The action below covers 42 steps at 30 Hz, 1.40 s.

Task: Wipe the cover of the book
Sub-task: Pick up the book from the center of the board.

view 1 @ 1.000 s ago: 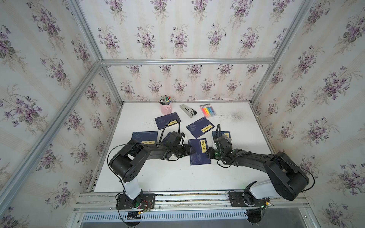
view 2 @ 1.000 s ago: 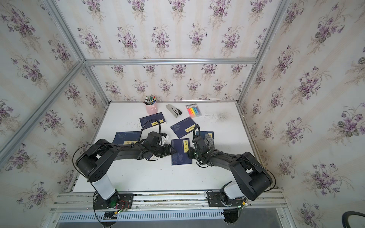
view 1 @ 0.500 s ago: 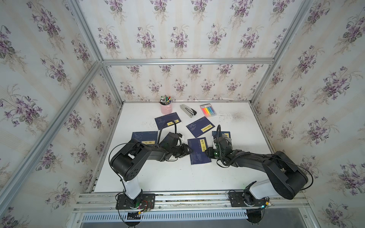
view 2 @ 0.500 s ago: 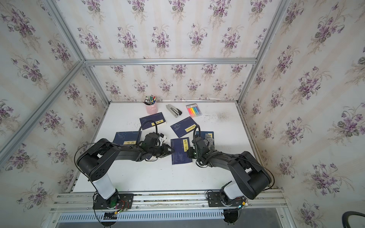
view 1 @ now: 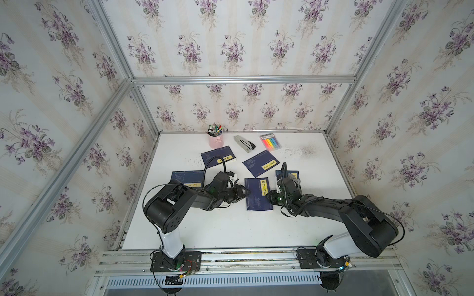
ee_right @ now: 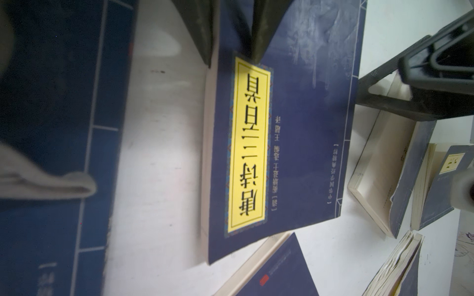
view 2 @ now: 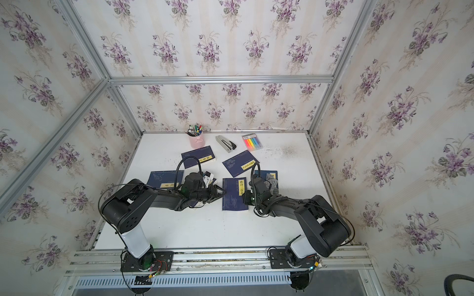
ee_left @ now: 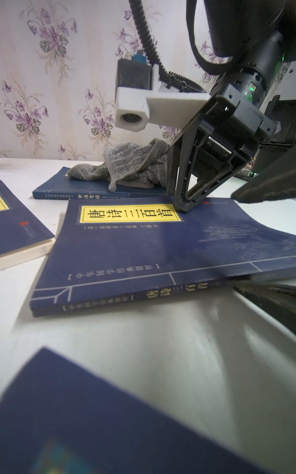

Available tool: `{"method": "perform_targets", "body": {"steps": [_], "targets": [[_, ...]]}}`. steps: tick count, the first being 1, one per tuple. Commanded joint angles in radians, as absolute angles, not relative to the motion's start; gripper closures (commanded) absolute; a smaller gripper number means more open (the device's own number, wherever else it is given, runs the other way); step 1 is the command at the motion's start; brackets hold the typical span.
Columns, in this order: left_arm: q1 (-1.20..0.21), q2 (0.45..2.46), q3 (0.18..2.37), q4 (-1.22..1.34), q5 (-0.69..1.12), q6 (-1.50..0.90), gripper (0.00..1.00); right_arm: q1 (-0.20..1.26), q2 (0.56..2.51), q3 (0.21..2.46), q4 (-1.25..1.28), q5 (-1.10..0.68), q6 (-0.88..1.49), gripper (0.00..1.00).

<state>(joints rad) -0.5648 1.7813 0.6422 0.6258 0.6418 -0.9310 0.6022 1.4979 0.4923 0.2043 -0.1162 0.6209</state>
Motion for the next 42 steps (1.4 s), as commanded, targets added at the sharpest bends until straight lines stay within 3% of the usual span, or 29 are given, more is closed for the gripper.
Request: {"method": "perform_targets", "body": {"steps": [1,7,19,27,33,38,42], "targets": [[-0.576,1.757,0.668,0.798,0.757,-0.912,0.5,0.617,1.524,0.477,0.06,-0.275,0.632,0.74],[-0.586,1.748,0.713,0.75,0.785,-0.894,0.49,0.618,1.532,0.482,0.081,-0.288,0.638,0.74],[-0.591,1.76,0.743,0.456,0.676,-0.826,0.48,0.617,1.54,0.476,0.1,-0.281,0.641,0.74],[-0.592,1.687,0.769,0.273,0.593,-0.729,0.66,0.618,1.553,0.48,0.114,-0.287,0.64,0.73],[-0.589,1.631,0.778,0.239,0.627,-0.663,0.95,0.618,1.491,0.494,0.078,-0.267,0.596,0.44],[-0.563,1.59,0.778,0.279,0.739,-0.66,1.0,0.611,1.386,0.502,0.068,-0.293,0.539,0.31],[-0.527,1.553,0.782,0.324,0.835,-0.678,1.0,0.567,1.284,0.474,0.101,-0.355,0.534,0.28]]}}
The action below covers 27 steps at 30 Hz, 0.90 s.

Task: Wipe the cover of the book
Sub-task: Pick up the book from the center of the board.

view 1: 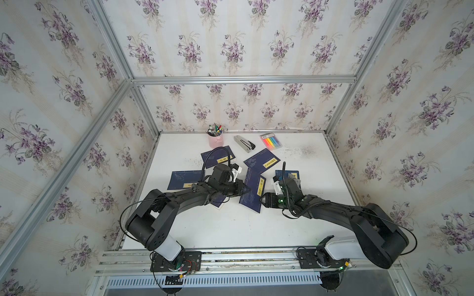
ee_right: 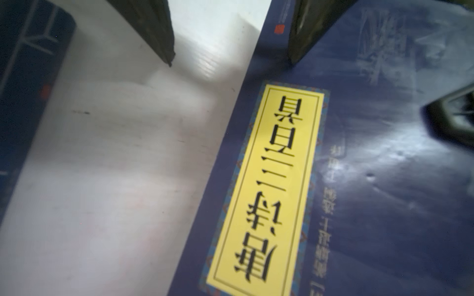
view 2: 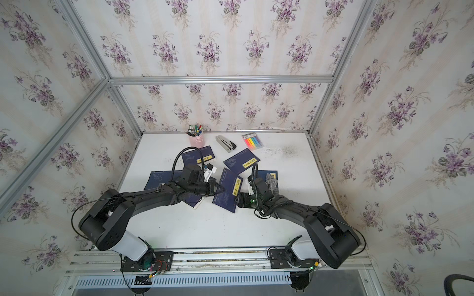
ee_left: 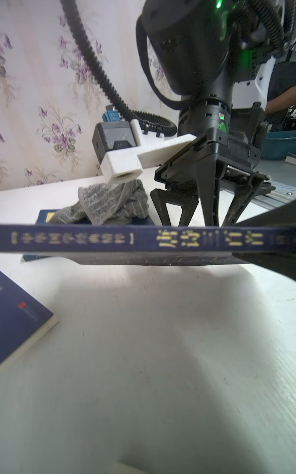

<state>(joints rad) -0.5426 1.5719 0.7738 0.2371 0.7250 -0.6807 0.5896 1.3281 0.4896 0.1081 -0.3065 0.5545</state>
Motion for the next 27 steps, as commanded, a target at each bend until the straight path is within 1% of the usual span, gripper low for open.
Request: {"method": "perform_targets", "body": {"steps": [1,2,4,9,13,16,23,27], "targets": [[-0.515,1.547,0.782,0.344,0.863,-0.69,1.0,0.554,1.254,0.459,0.124,-0.383,0.542,0.28],[-0.505,1.544,0.782,0.367,0.889,-0.702,1.0,0.508,1.231,0.442,0.151,-0.413,0.549,0.28],[-0.485,1.543,0.775,0.44,0.945,-0.744,1.0,0.467,1.17,0.406,0.217,-0.485,0.569,0.28],[-0.469,1.558,0.768,0.625,1.034,-0.851,1.0,0.457,1.063,0.391,0.303,-0.583,0.601,0.26],[-0.469,1.565,0.775,0.667,1.054,-0.871,1.0,0.457,1.015,0.396,0.347,-0.631,0.625,0.23],[-0.469,1.569,0.775,0.698,1.064,-0.889,1.0,0.456,0.995,0.397,0.368,-0.642,0.638,0.23],[-0.461,1.564,0.778,0.701,1.067,-0.892,1.0,0.456,0.955,0.409,0.313,-0.611,0.622,0.23],[-0.445,1.557,0.782,0.669,1.071,-0.874,1.0,0.457,0.925,0.424,0.276,-0.612,0.614,0.14]]}}
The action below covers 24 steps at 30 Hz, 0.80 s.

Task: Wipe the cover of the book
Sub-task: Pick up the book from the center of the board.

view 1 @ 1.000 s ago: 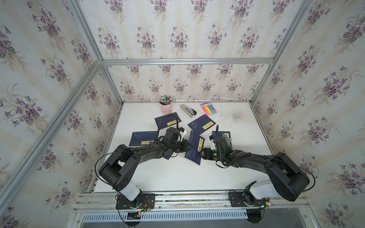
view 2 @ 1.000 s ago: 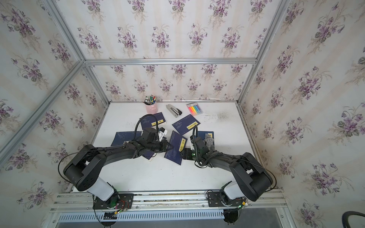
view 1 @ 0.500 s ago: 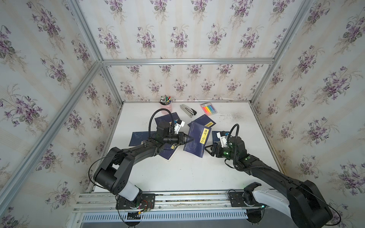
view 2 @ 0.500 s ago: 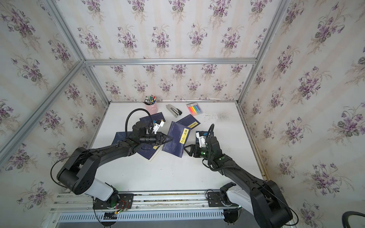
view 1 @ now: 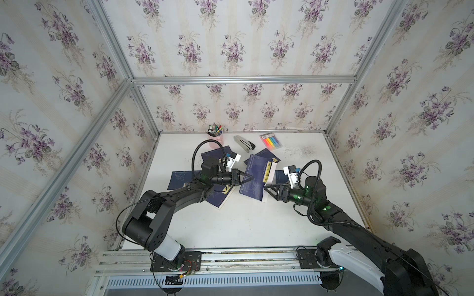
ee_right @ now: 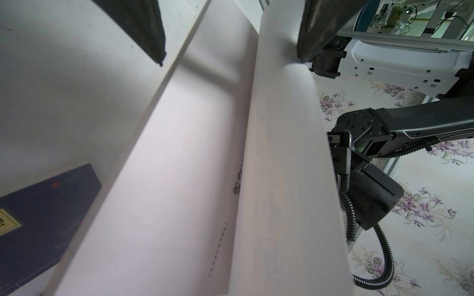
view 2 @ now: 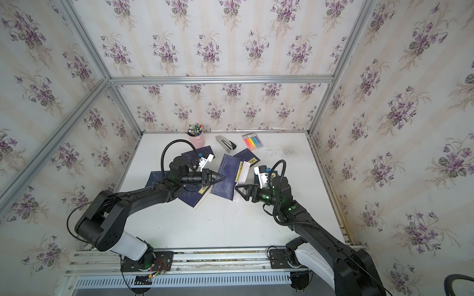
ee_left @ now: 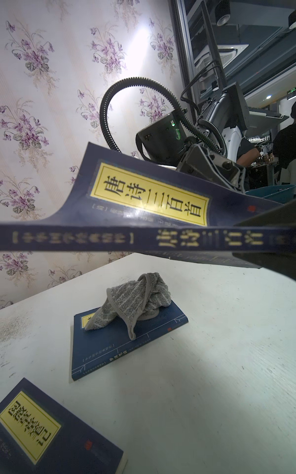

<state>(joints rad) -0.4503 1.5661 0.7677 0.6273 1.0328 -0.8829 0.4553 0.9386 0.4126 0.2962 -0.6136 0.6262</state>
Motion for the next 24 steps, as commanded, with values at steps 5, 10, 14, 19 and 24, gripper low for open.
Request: {"method": "perform_targets", "body": {"steps": [5,10,14,19,24], "targets": [[-0.439,1.557,0.791,0.667,1.085,-0.874,1.0,0.456,0.932,0.447,0.257,-0.614,0.612,0.12],[-0.434,1.535,0.796,0.603,1.077,-0.828,1.0,0.457,0.946,0.457,0.273,-0.624,0.624,0.13],[-0.415,1.506,0.784,0.5,1.052,-0.758,1.0,0.457,0.903,0.468,0.229,-0.61,0.614,0.14],[-0.41,1.5,0.787,0.528,1.065,-0.773,1.0,0.457,0.92,0.489,0.192,-0.608,0.618,0.16],[-0.411,1.484,0.791,0.483,1.058,-0.746,1.0,0.456,0.939,0.486,0.22,-0.61,0.634,0.17]]}}
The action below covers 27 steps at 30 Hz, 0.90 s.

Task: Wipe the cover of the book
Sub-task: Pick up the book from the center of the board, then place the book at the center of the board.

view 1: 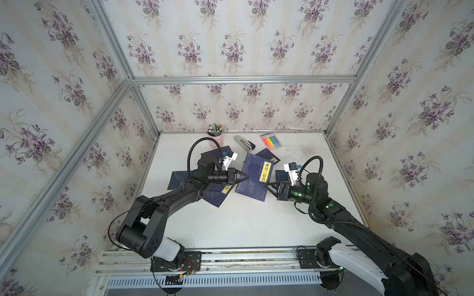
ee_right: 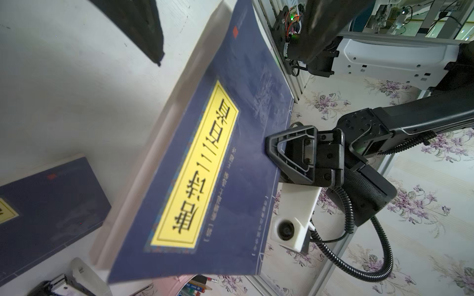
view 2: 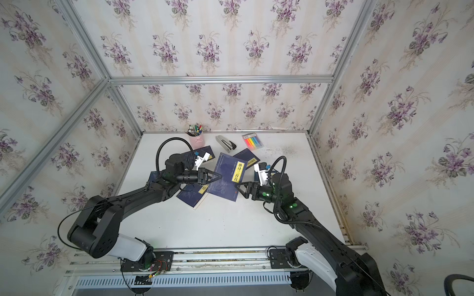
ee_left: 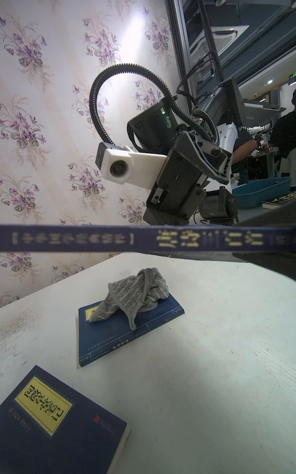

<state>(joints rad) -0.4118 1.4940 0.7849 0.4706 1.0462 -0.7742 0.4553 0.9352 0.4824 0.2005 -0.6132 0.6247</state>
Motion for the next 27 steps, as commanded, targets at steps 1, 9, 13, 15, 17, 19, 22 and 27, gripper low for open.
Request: {"method": "perform_targets", "body": {"steps": [1,9,13,15,17,19,22,27], "targets": [[-0.411,1.482,0.785,0.517,1.065,-0.769,1.0,0.457,0.942,0.486,0.212,-0.597,0.63,0.16],[-0.419,1.482,0.763,0.753,1.147,-0.946,1.0,0.457,0.995,0.436,0.389,-0.659,0.674,0.14],[-0.419,1.503,0.743,0.889,1.162,-1.033,1.0,0.457,0.998,0.422,0.489,-0.696,0.711,0.16],[-0.418,1.525,0.739,0.971,1.167,-1.083,1.0,0.456,1.004,0.427,0.498,-0.702,0.715,0.19],[-0.42,1.549,0.738,1.049,1.168,-1.129,1.0,0.456,1.008,0.427,0.515,-0.71,0.725,0.21],[-0.42,1.578,0.739,1.117,1.17,-1.175,1.0,0.457,1.008,0.422,0.543,-0.721,0.744,0.26],[-0.42,1.602,0.739,1.157,1.165,-1.199,1.0,0.456,0.997,0.426,0.558,-0.716,0.755,0.35],[-0.426,1.58,0.738,1.062,1.154,-1.126,1.0,0.456,0.974,0.44,0.539,-0.691,0.756,0.59]]}}
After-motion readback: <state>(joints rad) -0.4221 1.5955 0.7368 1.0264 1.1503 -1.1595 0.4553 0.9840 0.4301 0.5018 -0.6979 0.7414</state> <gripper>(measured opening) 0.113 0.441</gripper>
